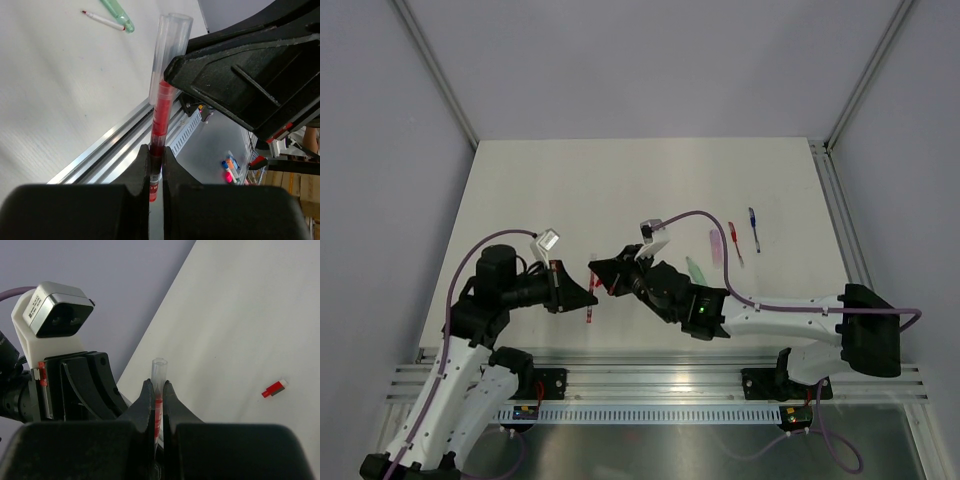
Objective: Insert the pens into the pen caps
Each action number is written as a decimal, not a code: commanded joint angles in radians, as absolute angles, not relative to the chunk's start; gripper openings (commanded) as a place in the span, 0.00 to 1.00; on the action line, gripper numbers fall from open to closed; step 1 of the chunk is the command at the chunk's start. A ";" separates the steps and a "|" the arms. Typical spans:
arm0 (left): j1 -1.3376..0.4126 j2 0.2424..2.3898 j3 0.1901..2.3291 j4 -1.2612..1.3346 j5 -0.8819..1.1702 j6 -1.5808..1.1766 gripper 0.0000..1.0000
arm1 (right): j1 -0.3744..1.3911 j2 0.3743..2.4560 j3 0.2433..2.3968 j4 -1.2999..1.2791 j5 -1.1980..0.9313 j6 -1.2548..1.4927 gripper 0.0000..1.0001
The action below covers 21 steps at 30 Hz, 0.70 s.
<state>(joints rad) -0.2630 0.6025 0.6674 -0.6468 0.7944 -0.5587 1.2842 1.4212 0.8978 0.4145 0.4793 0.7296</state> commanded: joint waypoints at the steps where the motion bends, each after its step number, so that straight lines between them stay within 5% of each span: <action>1: -0.215 0.578 0.663 -0.112 0.622 -0.623 0.00 | 1.407 1.404 0.868 0.023 0.203 0.680 0.00; 6: -0.219 0.505 0.522 -0.153 0.637 -0.635 0.02 | 1.277 1.407 0.957 0.029 0.167 0.649 0.00; 12: -0.224 0.537 0.506 -0.181 0.736 -0.626 0.38 | 1.090 1.422 1.052 0.043 0.126 0.649 0.00; 21: -0.230 0.558 0.544 -0.267 0.772 -0.562 0.67 | 0.888 1.483 1.140 0.006 0.103 0.632 0.00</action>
<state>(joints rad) -0.2287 0.5579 0.4980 -0.2657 0.7719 -0.6048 0.9363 1.4738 1.0954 0.0425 0.1352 0.6621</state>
